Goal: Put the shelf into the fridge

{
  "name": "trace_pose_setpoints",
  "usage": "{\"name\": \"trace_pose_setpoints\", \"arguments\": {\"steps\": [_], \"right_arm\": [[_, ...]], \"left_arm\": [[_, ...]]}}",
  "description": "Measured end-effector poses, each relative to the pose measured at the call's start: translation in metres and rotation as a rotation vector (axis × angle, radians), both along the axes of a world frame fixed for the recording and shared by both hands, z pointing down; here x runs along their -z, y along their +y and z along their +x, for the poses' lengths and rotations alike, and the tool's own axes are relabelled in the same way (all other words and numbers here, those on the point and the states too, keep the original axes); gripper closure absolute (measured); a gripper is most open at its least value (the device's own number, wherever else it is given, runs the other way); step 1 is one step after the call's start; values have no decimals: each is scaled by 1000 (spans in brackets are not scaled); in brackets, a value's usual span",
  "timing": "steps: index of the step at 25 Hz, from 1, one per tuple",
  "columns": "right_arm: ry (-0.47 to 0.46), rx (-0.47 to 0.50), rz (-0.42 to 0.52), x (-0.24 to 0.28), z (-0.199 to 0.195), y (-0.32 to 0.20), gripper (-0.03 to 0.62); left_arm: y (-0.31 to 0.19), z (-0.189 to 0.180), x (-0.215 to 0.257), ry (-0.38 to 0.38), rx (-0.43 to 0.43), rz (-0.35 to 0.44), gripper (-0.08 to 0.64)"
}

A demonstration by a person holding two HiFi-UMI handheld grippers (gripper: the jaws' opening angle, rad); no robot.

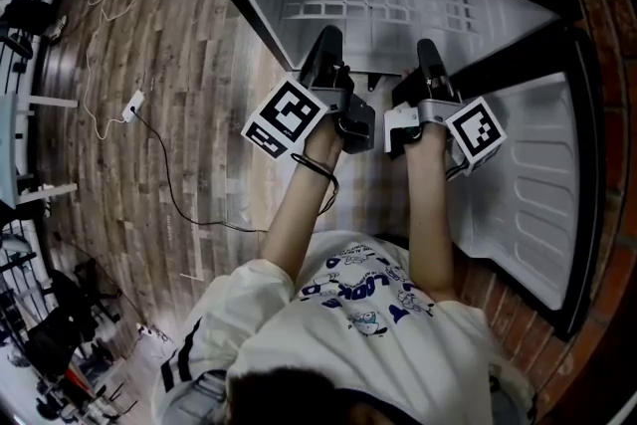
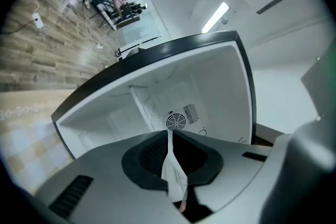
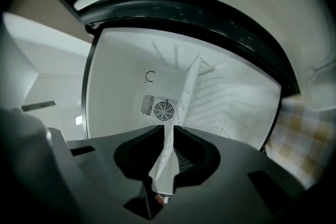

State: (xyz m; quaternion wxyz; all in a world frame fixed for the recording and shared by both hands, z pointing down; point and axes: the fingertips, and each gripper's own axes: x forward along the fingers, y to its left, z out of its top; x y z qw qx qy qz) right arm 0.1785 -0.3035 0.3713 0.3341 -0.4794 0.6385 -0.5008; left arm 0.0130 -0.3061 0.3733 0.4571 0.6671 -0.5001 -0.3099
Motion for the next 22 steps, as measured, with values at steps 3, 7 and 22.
{"name": "trace_pose_setpoints", "arguments": {"steps": [3,7,22], "right_arm": [[237,-9,78,2,1,15,529],[524,18,185,8,-6,35,532],[1009,68,350,29,-36,81,547]], "left_arm": [[15,-2,2,-185,-7,54,520],[34,-3,13,-532,-3,132,522],[76,4,39,-938,23,246,526]]}}
